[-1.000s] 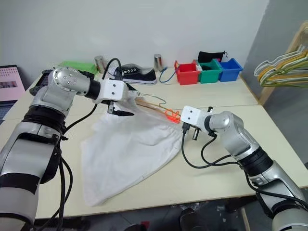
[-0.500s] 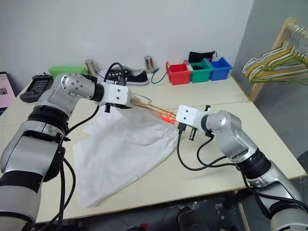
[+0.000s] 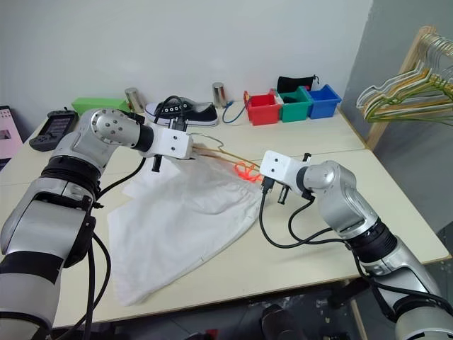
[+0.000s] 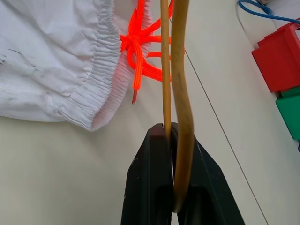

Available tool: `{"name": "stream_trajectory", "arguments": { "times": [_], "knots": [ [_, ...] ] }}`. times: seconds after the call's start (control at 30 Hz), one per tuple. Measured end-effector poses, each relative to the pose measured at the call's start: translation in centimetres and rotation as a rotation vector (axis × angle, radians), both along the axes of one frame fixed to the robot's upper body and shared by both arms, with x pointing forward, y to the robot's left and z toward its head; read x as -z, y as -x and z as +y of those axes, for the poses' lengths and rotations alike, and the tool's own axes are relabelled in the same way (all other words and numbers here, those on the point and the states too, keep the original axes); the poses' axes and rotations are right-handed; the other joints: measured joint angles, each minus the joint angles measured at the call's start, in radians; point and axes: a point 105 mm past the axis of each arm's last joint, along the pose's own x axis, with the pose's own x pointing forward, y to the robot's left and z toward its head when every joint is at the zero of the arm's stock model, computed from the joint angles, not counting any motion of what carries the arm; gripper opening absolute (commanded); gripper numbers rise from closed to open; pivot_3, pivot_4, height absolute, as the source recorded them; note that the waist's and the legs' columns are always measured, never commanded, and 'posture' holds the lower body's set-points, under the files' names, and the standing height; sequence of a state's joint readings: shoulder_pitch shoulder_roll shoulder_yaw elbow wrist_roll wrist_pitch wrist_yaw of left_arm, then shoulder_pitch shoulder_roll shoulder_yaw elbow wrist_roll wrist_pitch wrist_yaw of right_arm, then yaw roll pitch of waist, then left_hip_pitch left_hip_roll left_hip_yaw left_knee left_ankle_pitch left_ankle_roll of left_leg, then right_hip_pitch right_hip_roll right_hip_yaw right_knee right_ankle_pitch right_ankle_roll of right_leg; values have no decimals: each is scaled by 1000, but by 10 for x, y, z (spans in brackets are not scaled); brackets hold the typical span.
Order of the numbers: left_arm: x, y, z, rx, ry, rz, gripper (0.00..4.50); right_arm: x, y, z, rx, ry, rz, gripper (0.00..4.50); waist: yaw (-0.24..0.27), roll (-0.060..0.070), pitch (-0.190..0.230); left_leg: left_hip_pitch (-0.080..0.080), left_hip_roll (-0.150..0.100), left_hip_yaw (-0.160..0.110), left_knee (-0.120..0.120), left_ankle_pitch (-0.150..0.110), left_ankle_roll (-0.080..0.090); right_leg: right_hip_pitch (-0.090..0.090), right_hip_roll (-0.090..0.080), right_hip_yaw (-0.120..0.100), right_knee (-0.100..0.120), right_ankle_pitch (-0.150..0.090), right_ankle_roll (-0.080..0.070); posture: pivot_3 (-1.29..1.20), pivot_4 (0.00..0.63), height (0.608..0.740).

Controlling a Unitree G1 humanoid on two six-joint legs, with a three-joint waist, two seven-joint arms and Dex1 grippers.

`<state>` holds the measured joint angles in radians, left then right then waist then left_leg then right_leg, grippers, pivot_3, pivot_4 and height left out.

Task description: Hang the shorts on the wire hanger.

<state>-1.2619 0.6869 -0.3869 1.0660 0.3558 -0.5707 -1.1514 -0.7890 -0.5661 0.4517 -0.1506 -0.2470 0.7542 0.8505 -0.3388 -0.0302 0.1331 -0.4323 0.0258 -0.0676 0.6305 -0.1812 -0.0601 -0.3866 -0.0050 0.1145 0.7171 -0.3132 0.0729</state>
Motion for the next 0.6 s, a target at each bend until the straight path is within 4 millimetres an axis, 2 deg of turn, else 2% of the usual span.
{"name": "stream_trajectory", "arguments": {
  "times": [0.23, 0.4, 0.53, 0.6],
  "knots": [
    [7, 3, 0, 3, -1, 20, 82, -6, 8, -5, -38, -27, 59, 2330, -6, 1, -1, 0, 0, -1, 0, 0, 0, 0, 0, -1, 0, 0, -1, -237, 1, 740],
    [14, 9, 15, -34, 36, 37, 82, -23, 16, -17, -52, -40, 76, 3403, -14, 1, -3, 0, 0, -3, 0, 0, 0, 0, 0, -2, 1, 0, -1, -229, 8, 740],
    [22, 19, 24, -54, 60, 68, 82, -41, 14, -27, 3, -142, 113, 4338, -21, 1, -6, 0, 0, -4, 0, 2, 0, 1, 0, -4, 2, 0, -1, -224, 10, 740],
    [24, 22, 25, -59, 67, 74, 82, -48, 11, -29, 22, -196, 121, 4472, -22, 1, -6, 0, 1, -5, 0, 3, 0, 1, 0, -4, 2, 0, -1, -207, 15, 740]
  ]
}}
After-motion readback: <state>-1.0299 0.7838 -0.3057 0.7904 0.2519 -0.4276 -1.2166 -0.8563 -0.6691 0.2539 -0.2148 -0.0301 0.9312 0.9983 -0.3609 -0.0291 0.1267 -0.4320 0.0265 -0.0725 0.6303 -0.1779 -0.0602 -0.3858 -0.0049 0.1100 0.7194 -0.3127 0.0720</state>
